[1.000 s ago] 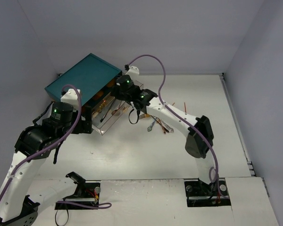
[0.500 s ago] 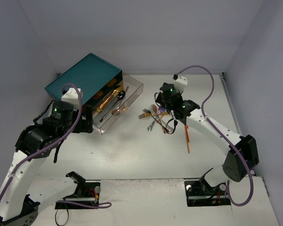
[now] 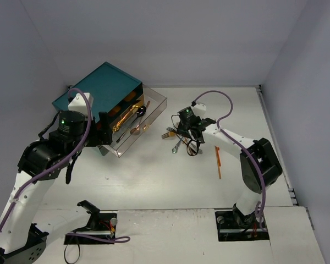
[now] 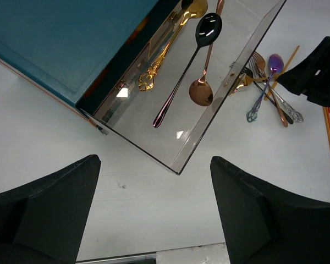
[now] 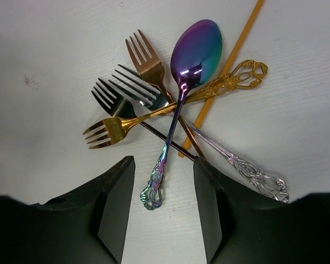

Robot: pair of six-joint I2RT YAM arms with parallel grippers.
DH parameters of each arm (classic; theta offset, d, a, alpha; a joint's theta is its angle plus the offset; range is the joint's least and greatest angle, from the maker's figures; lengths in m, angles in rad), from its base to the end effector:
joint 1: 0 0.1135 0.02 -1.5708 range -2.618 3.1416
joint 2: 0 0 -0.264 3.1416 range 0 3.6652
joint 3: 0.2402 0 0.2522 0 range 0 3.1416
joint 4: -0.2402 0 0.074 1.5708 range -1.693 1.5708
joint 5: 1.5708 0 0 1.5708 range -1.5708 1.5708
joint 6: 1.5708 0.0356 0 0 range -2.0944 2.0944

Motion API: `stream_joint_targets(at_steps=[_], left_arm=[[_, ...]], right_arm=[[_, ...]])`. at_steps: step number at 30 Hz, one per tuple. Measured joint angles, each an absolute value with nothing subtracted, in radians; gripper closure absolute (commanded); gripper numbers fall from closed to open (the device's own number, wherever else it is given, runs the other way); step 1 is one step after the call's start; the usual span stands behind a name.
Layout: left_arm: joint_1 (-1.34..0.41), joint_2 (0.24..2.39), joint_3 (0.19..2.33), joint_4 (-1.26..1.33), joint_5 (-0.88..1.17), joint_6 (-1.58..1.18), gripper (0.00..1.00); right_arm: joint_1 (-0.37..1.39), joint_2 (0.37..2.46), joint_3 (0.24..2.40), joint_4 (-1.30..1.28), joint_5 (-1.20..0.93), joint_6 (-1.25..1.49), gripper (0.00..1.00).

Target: Sort the eating utensils into containers

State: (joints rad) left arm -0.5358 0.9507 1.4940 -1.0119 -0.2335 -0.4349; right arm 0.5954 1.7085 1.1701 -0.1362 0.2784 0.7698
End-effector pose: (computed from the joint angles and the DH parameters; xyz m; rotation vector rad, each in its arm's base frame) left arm 0.1265 -0.0655 0.4573 -0.0440 2.0456 -0.3734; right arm 0.3216 0.2060 0.2333 0.3463 2.2239 0.4368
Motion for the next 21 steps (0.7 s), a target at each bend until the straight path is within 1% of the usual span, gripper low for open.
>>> stream_joint_targets(at_steps=[4,10,14,21], left_arm=[[-0.536,0.929,1.482,-1.005,-0.239,-0.454,0.21],[-0.536,0.878,1.409,-1.004,-0.245,-0.47,0.21],[-0.535,0.872,1.401,-1.005,-0.244,-0.473,0.21],[-0.535,0.879,1.401,-1.005,-0.238,-0.467,0.21]], right_arm=[[0.594,1.765,1.196,-0.134,0.268,0.769,0.58],[0.593,1.841,1.261,-0.128,0.26,0.767,0.62],[0.589,1.862,1.273,-0.124,0.261,0.776,0.67],[0.569,1.871,1.264,-0.122,0.261,0.823,0.71]])
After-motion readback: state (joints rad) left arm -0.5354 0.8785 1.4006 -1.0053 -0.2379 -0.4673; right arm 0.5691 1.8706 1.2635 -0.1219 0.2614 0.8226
